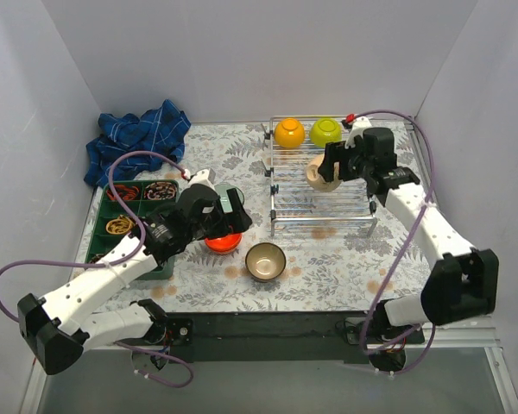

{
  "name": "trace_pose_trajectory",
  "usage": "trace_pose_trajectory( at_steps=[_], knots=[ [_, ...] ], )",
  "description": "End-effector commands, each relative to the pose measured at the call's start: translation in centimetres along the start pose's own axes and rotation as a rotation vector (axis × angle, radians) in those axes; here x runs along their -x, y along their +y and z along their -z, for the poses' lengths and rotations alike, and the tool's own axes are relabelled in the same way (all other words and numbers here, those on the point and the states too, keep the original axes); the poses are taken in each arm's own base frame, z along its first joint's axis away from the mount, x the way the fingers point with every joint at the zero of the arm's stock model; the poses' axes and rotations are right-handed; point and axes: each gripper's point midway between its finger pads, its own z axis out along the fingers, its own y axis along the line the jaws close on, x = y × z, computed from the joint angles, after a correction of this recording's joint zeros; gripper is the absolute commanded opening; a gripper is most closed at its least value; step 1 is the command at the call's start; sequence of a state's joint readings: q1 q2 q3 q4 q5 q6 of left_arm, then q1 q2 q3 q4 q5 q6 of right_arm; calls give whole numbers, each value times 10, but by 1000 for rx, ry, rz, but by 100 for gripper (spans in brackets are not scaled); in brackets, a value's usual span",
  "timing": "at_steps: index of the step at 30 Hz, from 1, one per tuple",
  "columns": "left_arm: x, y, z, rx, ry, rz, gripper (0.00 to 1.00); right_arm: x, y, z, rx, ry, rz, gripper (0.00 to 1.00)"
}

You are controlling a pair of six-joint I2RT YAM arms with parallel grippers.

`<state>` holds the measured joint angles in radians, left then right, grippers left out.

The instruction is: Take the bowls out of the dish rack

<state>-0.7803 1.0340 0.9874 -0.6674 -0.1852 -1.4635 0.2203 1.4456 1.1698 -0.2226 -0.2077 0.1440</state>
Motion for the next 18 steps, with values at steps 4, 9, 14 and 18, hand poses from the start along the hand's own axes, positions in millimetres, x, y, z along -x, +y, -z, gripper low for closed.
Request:
trace_pose_trajectory(
  at_steps=[4,9,14,18],
  knots=[
    [12,-17,-15,-78,7,34,98,36,9,73,-269,-198,547,1],
    [27,-22,-23,-89,1,45,98,33,35,99,-369,-248,761,1],
    [39,-30,-34,-97,12,46,98,20,62,106,-430,-268,975,1],
    [50,-35,-41,-95,6,48,98,5,76,111,-532,-256,1144,1]
  ],
)
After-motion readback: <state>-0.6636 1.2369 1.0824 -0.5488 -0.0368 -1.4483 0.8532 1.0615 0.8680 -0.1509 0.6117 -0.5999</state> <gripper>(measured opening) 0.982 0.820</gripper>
